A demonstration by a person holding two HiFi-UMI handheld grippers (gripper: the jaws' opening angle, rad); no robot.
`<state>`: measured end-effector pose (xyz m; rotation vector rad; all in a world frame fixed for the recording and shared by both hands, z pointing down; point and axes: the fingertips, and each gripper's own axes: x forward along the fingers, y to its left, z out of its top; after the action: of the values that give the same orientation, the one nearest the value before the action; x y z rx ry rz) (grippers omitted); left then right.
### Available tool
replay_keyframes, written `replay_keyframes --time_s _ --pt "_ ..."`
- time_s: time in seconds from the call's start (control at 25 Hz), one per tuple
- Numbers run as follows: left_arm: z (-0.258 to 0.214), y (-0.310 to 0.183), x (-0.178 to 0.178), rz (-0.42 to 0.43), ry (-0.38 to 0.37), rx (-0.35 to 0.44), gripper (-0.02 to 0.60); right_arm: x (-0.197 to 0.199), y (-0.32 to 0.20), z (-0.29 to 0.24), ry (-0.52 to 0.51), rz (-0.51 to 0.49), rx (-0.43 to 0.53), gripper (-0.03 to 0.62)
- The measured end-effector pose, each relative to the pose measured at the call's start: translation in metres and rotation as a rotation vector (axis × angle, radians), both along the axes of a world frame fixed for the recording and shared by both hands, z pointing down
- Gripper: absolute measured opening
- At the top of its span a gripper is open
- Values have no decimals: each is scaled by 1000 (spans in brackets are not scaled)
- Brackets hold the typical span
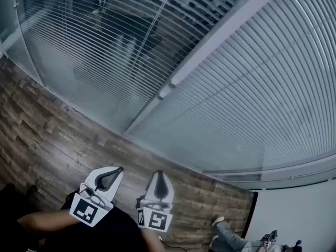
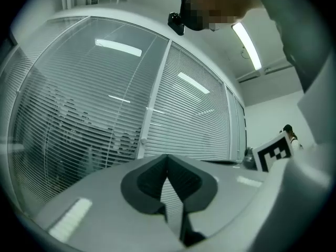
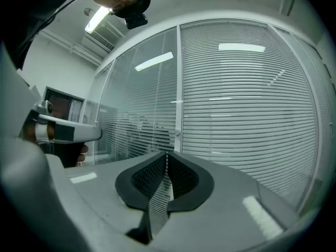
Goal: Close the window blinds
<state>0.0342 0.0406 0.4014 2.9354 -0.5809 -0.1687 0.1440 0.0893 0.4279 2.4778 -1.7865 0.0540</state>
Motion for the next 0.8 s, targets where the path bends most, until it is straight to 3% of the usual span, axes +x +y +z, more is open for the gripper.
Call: replay_keyframes --time_s 0.28,0.6,0.8 --pt "9 -57 2 -28 -23 -40 2 30 -67 -1 0 10 -6 34" --pt "-15 -68 27 -31 37 51 2 69 -125 -14 -69 -42 -4 95" --pt "-13 -81 25 -101 23 47 2 89 -169 -24 -19 -52 -14 113"
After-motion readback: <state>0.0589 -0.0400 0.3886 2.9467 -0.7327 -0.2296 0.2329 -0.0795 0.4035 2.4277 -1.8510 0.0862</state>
